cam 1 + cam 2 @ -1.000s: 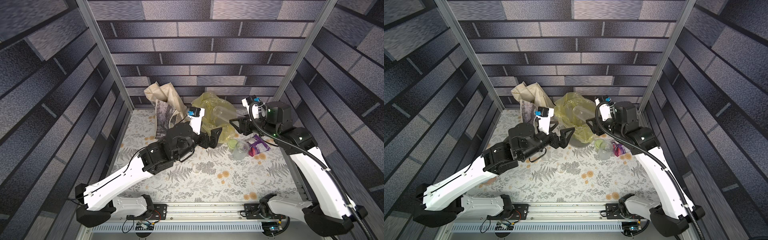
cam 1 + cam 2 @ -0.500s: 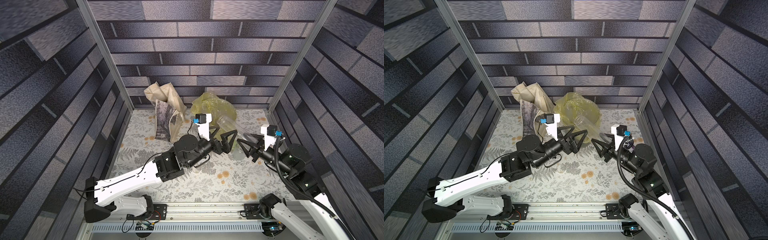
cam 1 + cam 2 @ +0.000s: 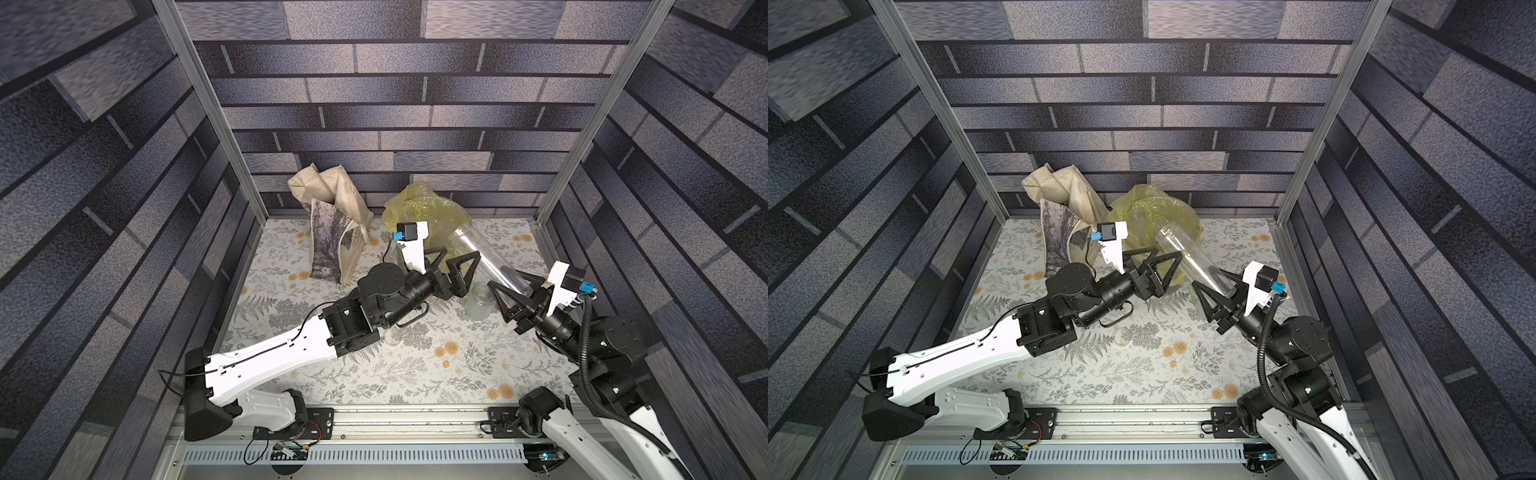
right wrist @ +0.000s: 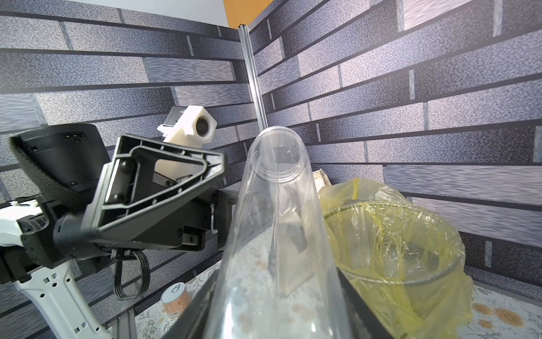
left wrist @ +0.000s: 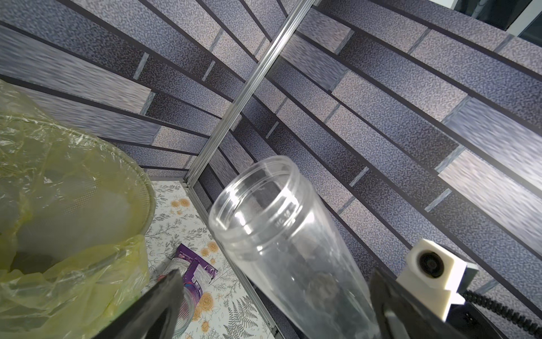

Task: Empty moldy mung beans from jars
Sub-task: Place the jar at the center of the board.

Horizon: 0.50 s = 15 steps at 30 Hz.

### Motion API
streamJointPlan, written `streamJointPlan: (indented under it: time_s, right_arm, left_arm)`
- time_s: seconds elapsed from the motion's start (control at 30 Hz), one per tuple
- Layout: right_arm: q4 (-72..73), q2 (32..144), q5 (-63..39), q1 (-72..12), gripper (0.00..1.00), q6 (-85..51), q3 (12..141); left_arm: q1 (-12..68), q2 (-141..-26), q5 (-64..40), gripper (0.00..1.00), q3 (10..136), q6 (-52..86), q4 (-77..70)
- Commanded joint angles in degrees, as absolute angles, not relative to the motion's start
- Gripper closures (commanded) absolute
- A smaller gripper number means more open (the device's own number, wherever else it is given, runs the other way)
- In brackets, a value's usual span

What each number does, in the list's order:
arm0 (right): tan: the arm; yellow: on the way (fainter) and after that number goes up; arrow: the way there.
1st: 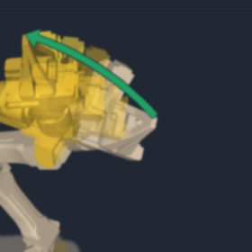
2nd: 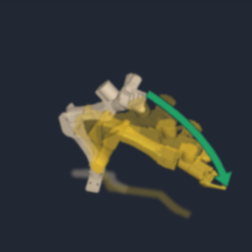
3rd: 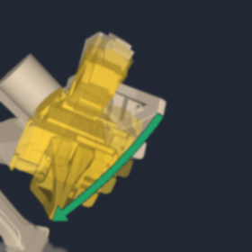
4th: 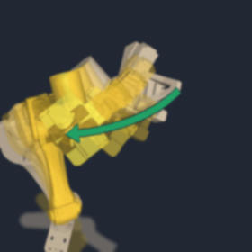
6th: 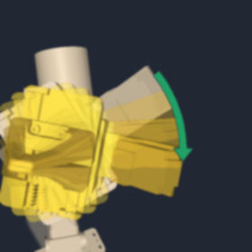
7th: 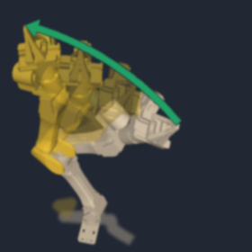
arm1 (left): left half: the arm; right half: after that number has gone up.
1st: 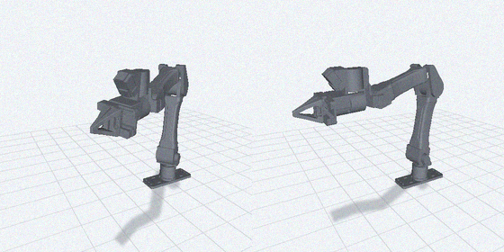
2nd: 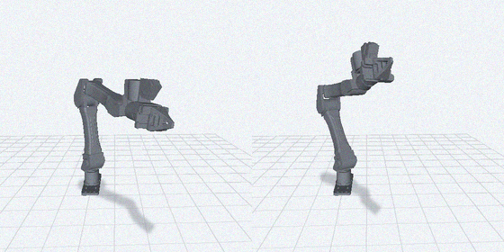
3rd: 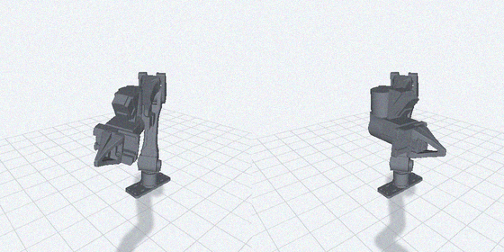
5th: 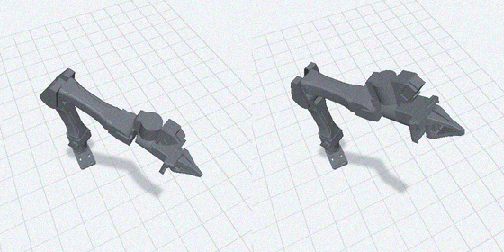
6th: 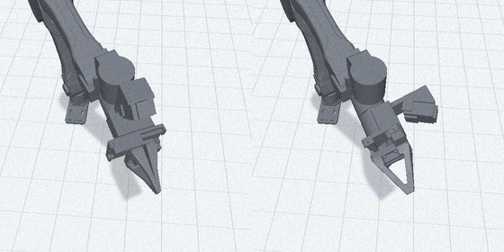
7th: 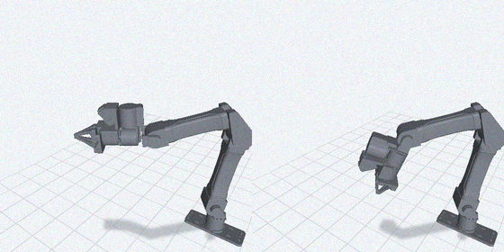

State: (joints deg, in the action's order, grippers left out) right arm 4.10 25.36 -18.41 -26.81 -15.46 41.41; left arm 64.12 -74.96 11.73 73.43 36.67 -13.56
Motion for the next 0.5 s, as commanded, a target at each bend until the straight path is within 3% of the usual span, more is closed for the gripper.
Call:
streamJointPlan:
  time_s: [0.0,0.13,0.47]
  right_arm:
    - [10.5,24.2,-19.9,-26.4,0.67,-18.6,38.2]
    - [14.9,24.6,-22.2,-26.5,0.67,-21.9,35.8]
    - [18.9,25.6,-22.9,-26.5,0.66,-23.0,33.8]
  left_arm:
    - [62.9,-77.2,8.6,0.0,76.7,38.4,-16.6]
    - [62.4,-79.7,6.4,0.02,78.7,38.6,-17.1]
    - [59.7,-81.8,0.5,0.39,77.6,43.3,-19.6]
